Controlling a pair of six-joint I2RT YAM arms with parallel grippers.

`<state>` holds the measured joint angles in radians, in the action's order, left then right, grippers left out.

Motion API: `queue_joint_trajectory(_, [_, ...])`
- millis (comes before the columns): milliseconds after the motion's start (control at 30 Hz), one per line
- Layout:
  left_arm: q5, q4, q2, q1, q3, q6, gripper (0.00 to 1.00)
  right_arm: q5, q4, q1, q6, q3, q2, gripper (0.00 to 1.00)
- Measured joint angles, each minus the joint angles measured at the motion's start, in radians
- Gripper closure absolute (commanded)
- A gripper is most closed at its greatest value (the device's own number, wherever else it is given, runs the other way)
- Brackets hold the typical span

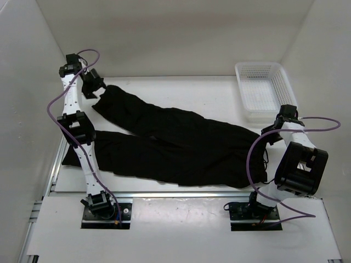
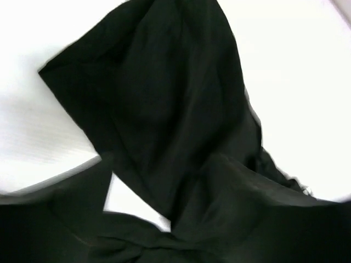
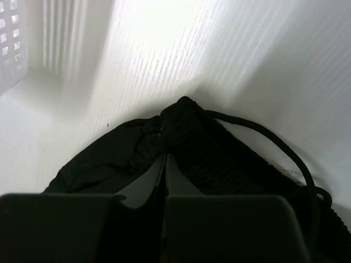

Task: Fold and stack the trousers
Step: Flatten the trousers out

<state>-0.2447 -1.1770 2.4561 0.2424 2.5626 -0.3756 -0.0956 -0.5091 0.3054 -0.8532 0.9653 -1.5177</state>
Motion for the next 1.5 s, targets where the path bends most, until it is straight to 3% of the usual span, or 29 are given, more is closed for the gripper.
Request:
queue_joint_trajectory(33, [0.004, 0.001, -0.001, 0.0, -0.006, 0.005, 0.0, 0.001, 0.005, 0.0, 0.002, 0.001, -0.008, 1.0])
queue_joint_trajectory(100, [0.032, 0.004, -0.017, 0.0, -0.042, -0.003, 0.0, 0.002, 0.005, 0.001, 0.009, 0.001, -0.011, 1.0])
queue_joint_trajectory(133, [0.05, 0.002, -0.027, 0.0, -0.063, -0.002, 0.1, 0.004, 0.006, 0.001, 0.014, 0.001, -0.011, 1.0])
queue_joint_trajectory(200, [0.075, 0.002, -0.047, 0.0, -0.1, 0.003, 0.41, 0.006, 0.011, 0.001, 0.024, 0.001, -0.011, 1.0])
queue_joint_trajectory(267, [0.088, 0.002, -0.077, 0.0, -0.148, 0.008, 0.9, 0.015, 0.016, 0.001, 0.029, 0.001, -0.011, 1.0])
queue_joint_trajectory(333, [0.092, 0.009, -0.119, 0.0, -0.218, 0.025, 0.88, 0.024, 0.02, 0.001, 0.038, 0.001, -0.011, 1.0])
queue_joint_trajectory(367, [0.092, 0.008, -0.135, 0.0, -0.249, 0.03, 0.66, 0.026, 0.022, 0.001, 0.043, 0.001, -0.011, 1.0])
queue_joint_trajectory(400, [0.092, 0.009, -0.147, 0.0, -0.274, 0.035, 0.54, 0.028, 0.024, 0.001, 0.048, 0.001, -0.011, 1.0])
queue_joint_trajectory(433, [0.092, 0.008, -0.149, 0.0, -0.288, 0.038, 0.5, 0.029, 0.026, 0.001, 0.051, 0.001, -0.011, 1.0])
queue_joint_trajectory(800, [0.161, 0.027, -0.021, -0.005, -0.303, -0.02, 0.48, 0.05, 0.041, 0.002, 0.079, 0.001, -0.011, 1.0])
queue_joint_trajectory(967, [0.186, 0.039, 0.06, -0.015, -0.232, -0.043, 0.48, 0.055, 0.041, 0.002, 0.079, -0.001, -0.011, 1.0])
queue_joint_trajectory(1067, [0.195, 0.045, 0.093, -0.029, -0.219, -0.056, 0.61, 0.058, 0.042, 0.002, 0.08, -0.004, -0.011, 1.0])
queue_joint_trajectory(1100, [0.2, 0.044, 0.098, -0.031, -0.215, -0.063, 0.8, 0.059, 0.042, 0.002, 0.079, -0.006, -0.011, 1.0])
queue_joint_trajectory(1133, [0.201, 0.048, 0.098, -0.033, -0.212, -0.07, 0.9, 0.061, 0.041, 0.002, 0.079, -0.008, -0.011, 1.0])
queue_joint_trajectory(1300, [0.24, 0.055, 0.095, -0.039, -0.225, -0.098, 0.9, 0.066, 0.042, 0.002, 0.08, -0.008, -0.011, 1.0])
queue_joint_trajectory(1500, [0.305, 0.063, 0.002, 0.003, -0.359, -0.134, 0.9, 0.074, 0.042, 0.023, 0.092, -0.008, -0.016, 1.0])
